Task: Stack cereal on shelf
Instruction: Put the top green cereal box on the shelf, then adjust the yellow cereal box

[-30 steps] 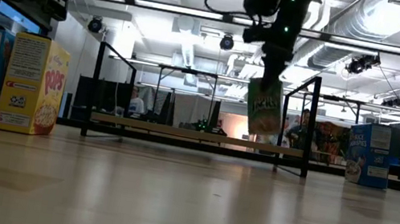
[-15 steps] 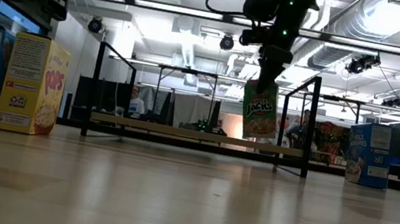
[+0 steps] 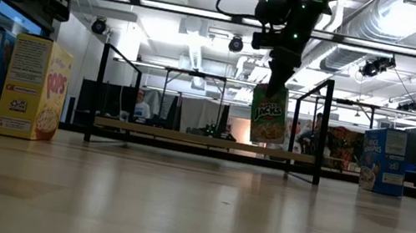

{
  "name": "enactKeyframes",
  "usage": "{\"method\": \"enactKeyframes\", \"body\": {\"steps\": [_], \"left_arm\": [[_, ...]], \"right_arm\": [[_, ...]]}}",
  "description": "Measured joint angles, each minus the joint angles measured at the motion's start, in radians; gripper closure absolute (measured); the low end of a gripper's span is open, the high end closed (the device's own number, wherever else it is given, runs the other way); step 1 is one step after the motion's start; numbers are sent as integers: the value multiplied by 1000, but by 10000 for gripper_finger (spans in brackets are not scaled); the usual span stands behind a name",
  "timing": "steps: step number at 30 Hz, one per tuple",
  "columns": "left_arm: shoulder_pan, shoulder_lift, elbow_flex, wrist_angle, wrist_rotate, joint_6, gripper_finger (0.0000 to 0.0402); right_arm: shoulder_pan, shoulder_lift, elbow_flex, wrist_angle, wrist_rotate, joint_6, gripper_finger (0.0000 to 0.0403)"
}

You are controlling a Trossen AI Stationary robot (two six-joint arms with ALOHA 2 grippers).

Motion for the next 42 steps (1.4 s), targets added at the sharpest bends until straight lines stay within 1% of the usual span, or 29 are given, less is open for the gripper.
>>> {"method": "enactKeyframes", "body": {"steps": [9,16,22,30,33,36,38,42], "left_arm": [[0,0,0,0,0,0,401],[0,0,0,0,0,0,401],[0,0,0,0,0,0,401],[0,0,0,0,0,0,401],[0,0,0,0,0,0,401],[0,0,0,0,0,0,401],[0,0,0,0,0,0,401],[0,0,0,0,0,0,401]], "right_arm": [[0,0,0,2,15,-2,280],[0,0,0,0,18,1,253],[0,0,0,0,25,-2,241],[17,-22,4,-16,101,-45,240],[19,-46,38,-44,104,-40,240],[21,-68,97,-110,102,8,240],[21,-86,133,-156,55,55,240],[29,-146,149,-210,-121,140,240]]}}
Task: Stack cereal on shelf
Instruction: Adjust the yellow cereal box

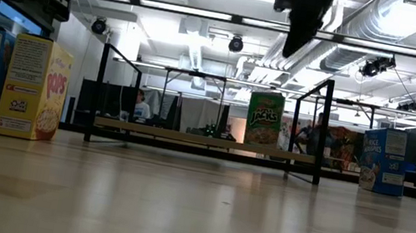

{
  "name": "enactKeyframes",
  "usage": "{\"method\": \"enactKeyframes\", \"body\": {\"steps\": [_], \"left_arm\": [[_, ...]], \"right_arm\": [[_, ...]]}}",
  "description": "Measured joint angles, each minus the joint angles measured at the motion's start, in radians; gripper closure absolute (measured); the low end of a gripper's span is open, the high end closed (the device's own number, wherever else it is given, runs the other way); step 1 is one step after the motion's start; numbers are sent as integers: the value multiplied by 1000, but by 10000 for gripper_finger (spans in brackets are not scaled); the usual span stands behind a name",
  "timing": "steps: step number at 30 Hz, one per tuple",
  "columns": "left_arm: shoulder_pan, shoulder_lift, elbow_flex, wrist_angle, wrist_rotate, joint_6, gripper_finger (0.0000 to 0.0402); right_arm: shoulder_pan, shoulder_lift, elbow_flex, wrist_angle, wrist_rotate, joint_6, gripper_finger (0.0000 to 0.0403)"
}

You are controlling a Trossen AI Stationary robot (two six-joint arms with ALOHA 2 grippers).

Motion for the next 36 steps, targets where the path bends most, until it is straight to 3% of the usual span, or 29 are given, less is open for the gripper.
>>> {"method": "enactKeyframes", "body": {"steps": [3,9,20,26,31,36], "left_arm": [[0,0,0,0,0,0,401],[0,0,0,0,0,0,401],[0,0,0,0,0,0,401],[0,0,0,0,0,0,401],[0,0,0,0,0,0,401],[0,0,0,-1,0,0,401]], "right_arm": [[25,-45,0,-45,-89,47,240],[152,-130,0,-39,-103,135,240],[461,-156,-1,-14,9,248,240],[600,-156,-1,-101,109,374,240],[732,-221,-176,-19,186,498,240],[855,-300,-359,82,113,765,241]]}}
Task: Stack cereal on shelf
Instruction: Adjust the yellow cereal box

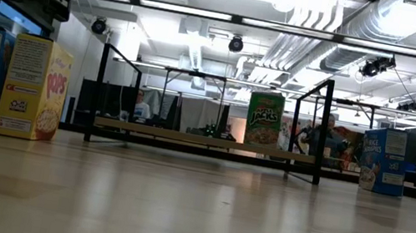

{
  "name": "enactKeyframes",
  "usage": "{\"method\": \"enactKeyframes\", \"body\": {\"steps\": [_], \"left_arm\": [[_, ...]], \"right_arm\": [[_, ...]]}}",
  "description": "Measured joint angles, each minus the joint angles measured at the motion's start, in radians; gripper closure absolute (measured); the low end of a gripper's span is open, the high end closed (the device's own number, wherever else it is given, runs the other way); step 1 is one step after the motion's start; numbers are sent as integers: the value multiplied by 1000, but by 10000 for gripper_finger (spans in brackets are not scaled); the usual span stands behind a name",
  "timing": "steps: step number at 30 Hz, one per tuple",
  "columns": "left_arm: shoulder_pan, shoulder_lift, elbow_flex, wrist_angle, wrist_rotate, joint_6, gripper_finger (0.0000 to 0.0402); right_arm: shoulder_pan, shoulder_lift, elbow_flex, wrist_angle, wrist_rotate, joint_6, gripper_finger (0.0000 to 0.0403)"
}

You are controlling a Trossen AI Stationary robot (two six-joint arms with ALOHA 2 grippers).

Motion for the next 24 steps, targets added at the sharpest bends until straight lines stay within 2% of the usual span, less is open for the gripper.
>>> {"method": "enactKeyframes", "body": {"steps": [3,6,12,15,17,24], "left_arm": [[0,0,0,0,0,0,401],[0,0,0,0,0,0,401],[0,0,0,0,0,0,401],[0,0,0,0,0,0,401],[0,0,0,0,0,0,401],[0,0,0,0,0,0,401]], "right_arm": [[94,-17,-42,12,-27,175,252],[206,-14,-58,7,-50,336,282],[397,6,-58,19,-32,663,388],[453,42,-58,22,-10,775,388],[475,79,-58,26,-39,819,388],[511,195,-58,111,-123,844,399]]}}
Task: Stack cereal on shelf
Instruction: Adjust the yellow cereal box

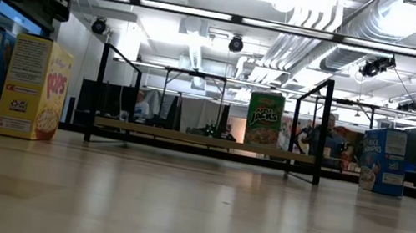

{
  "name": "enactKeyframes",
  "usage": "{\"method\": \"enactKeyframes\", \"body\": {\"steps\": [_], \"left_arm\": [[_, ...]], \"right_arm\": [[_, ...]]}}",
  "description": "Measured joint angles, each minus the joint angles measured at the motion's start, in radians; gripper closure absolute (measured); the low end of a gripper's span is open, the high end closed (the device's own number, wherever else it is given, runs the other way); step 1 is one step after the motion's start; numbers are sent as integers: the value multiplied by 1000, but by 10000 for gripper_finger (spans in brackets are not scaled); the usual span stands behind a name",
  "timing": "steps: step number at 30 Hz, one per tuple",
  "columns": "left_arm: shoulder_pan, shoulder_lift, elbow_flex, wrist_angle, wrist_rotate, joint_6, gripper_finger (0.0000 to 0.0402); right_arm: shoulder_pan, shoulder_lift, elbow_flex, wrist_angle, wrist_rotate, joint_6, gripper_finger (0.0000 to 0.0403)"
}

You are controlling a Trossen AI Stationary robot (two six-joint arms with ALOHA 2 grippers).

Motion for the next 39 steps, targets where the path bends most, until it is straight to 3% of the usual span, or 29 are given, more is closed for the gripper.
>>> {"method": "enactKeyframes", "body": {"steps": [6,23,30,39], "left_arm": [[0,0,0,0,0,0,401],[0,0,0,0,0,0,401],[0,0,0,0,0,0,401],[0,0,0,0,0,0,401]], "right_arm": [[0,61,0,9,-69,55,402],[-2,78,0,10,4,48,403],[-2,111,0,12,-27,22,403],[-9,112,0,13,89,54,403]]}}
